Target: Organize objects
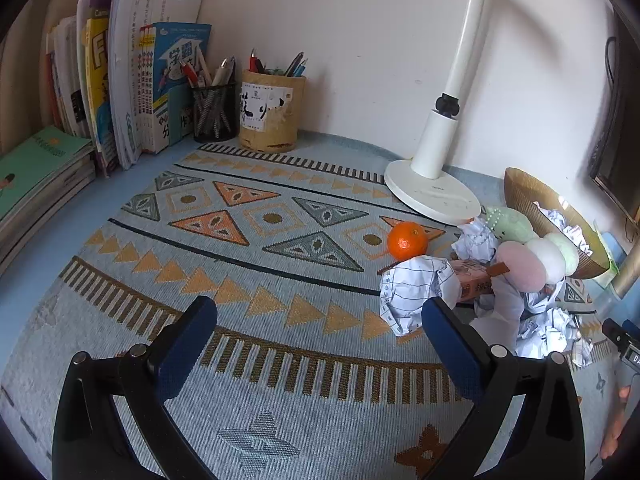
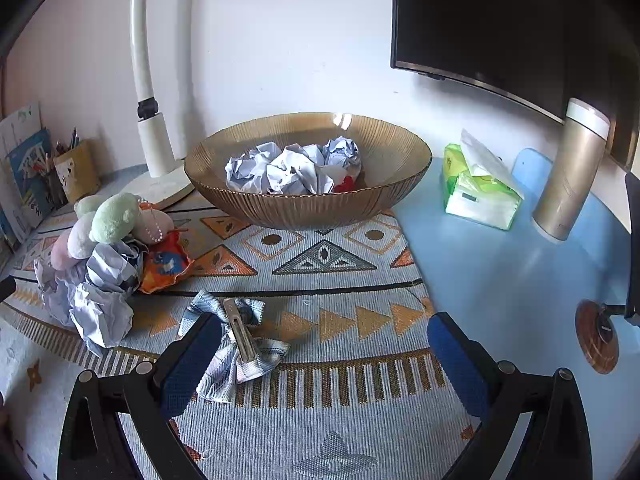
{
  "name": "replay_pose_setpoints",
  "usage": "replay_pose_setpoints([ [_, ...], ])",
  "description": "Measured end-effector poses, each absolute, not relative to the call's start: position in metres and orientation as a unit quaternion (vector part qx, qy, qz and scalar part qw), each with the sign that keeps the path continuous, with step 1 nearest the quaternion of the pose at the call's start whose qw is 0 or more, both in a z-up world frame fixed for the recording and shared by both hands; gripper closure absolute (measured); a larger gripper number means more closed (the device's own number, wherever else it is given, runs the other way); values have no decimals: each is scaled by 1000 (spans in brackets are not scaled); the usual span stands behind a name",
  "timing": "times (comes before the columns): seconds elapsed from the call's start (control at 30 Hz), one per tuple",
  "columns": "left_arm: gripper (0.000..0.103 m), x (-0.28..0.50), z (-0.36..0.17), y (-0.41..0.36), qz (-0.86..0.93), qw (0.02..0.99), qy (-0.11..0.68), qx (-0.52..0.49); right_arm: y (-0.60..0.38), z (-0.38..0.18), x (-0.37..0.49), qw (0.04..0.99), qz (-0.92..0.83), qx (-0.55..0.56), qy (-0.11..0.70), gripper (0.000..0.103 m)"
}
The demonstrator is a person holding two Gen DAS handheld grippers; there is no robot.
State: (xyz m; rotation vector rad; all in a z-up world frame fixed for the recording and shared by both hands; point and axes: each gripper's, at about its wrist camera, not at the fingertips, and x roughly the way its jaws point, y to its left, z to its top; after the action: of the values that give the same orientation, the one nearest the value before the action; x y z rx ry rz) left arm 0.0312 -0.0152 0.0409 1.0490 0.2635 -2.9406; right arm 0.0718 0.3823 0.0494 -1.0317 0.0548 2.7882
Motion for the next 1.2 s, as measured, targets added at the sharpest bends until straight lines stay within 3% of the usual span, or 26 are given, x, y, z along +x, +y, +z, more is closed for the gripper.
replay_pose_setpoints([
  [0.3, 1, 31, 40, -22, -935, -1, 108, 337, 381, 49, 72, 88, 935, -344, 14, 0],
  [1.2, 1, 34, 42, -2, -942, -15, 58, 331, 382, 53, 76, 82, 941, -329, 16, 0],
])
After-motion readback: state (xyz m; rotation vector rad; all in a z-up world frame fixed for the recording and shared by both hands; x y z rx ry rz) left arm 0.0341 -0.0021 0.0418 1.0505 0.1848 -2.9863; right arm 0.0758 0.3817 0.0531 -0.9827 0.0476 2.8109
